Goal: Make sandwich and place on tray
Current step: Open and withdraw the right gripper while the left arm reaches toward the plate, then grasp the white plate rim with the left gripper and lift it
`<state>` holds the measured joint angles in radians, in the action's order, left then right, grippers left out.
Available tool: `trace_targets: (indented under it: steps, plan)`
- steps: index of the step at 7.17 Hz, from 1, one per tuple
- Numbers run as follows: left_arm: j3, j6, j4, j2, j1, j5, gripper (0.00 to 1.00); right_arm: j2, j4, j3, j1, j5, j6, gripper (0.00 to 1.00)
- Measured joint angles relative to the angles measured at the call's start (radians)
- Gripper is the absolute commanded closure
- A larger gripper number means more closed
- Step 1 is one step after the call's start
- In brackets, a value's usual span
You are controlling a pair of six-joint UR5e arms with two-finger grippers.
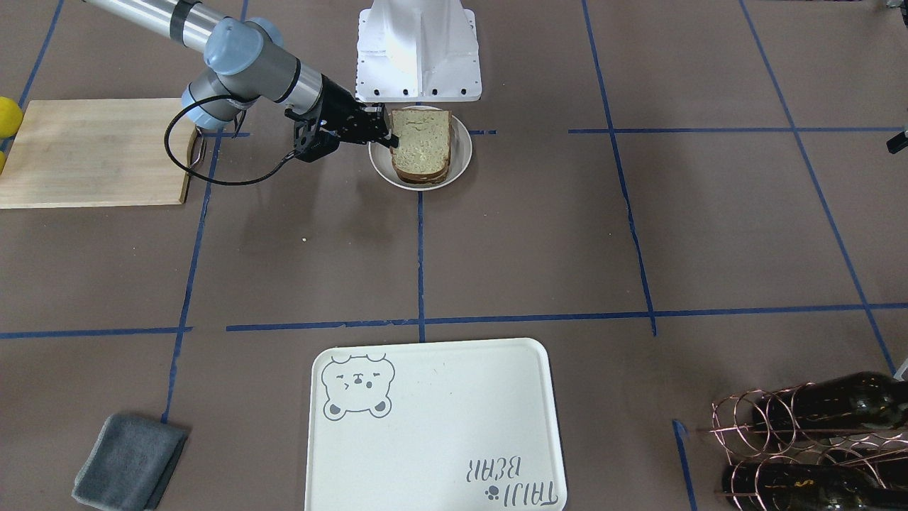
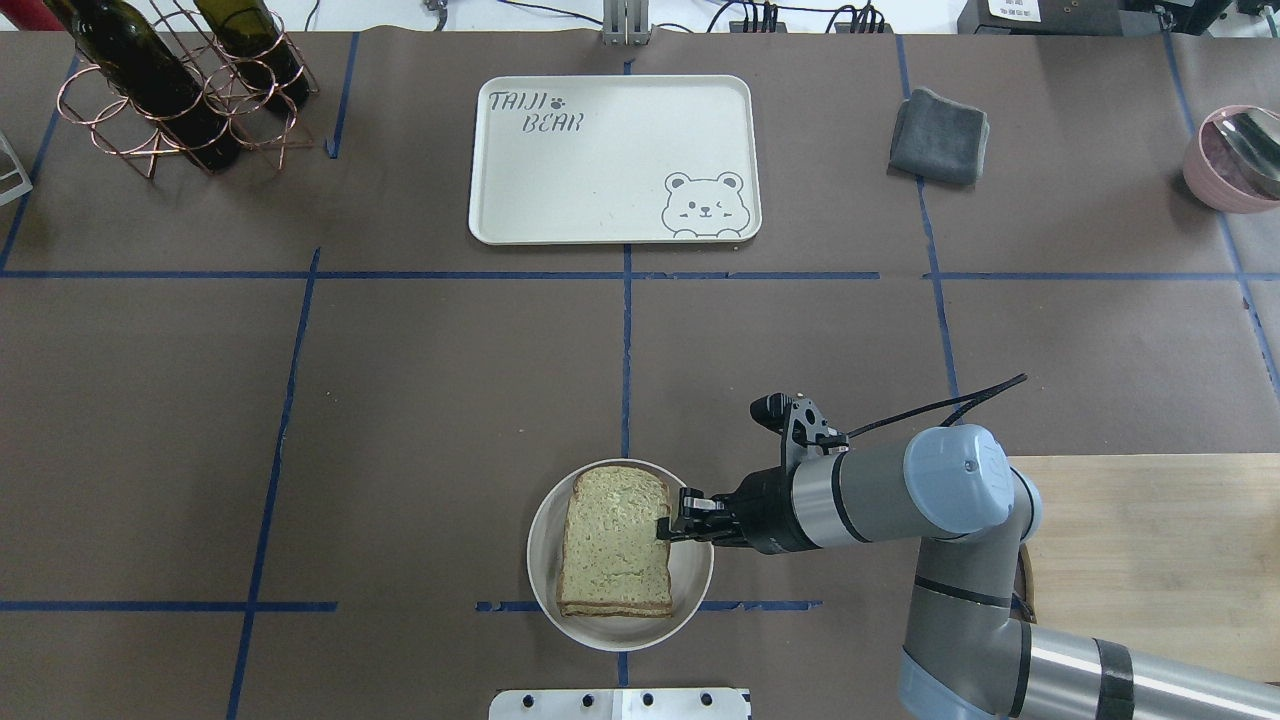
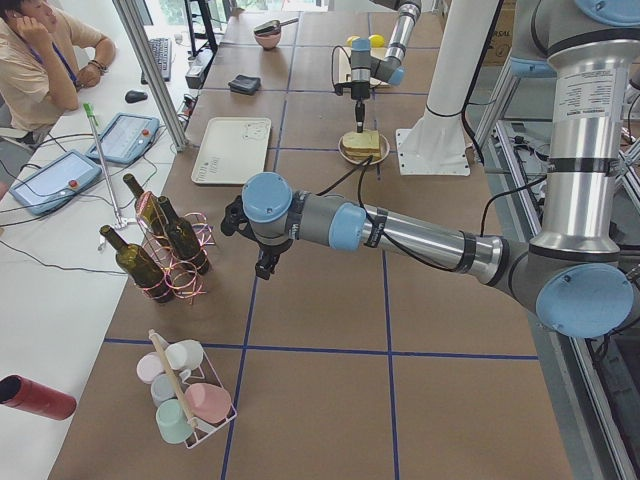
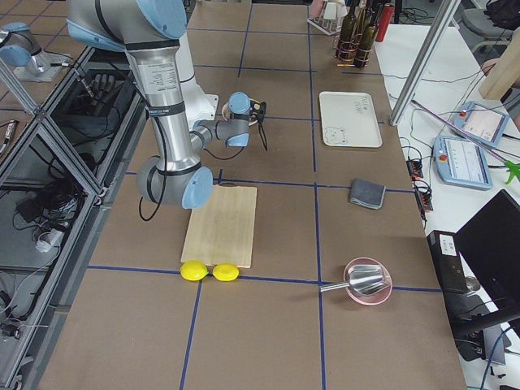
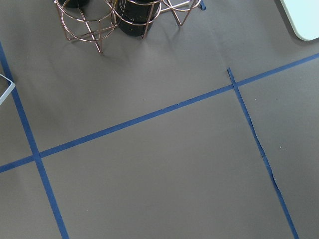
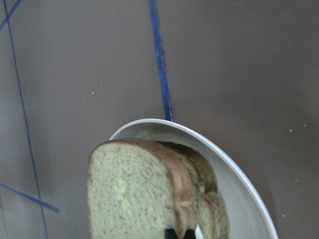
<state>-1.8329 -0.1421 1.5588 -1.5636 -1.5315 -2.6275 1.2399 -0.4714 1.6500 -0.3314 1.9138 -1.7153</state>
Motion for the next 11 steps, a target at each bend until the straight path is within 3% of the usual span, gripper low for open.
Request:
trace_targets:
  steps: [2,4,5,6,8,9,11]
  plan:
    - [-0.001,0.186,0.137,-0.005,0.079,0.0,0.0,0.009,-0.005,0.026,-0.02,-0.002,0.001,0.0]
    - [-0.006,0.656,0.477,-0.005,0.276,0.043,0.01,0.147,-0.007,0.17,-0.102,0.01,0.002,0.0]
    - [-0.011,0.948,0.663,-0.017,0.416,0.121,0.02,0.251,-0.022,0.228,-0.208,0.074,0.006,0.0]
    - [-0.016,1.205,0.787,-0.056,0.576,0.227,0.02,0.317,-0.055,0.236,-0.369,0.213,0.032,0.0]
    - [-0.033,1.527,0.847,-0.159,0.915,0.525,0.11,0.367,-0.097,0.145,-0.678,0.497,0.211,0.0]
    - [-0.039,1.619,0.811,-0.205,1.04,0.641,0.11,0.375,-0.1,0.072,-0.757,0.567,0.321,0.0]
    - [-0.05,1.686,0.622,-0.295,1.167,0.758,0.16,0.381,-0.098,-0.011,-0.806,0.606,0.419,0.0]
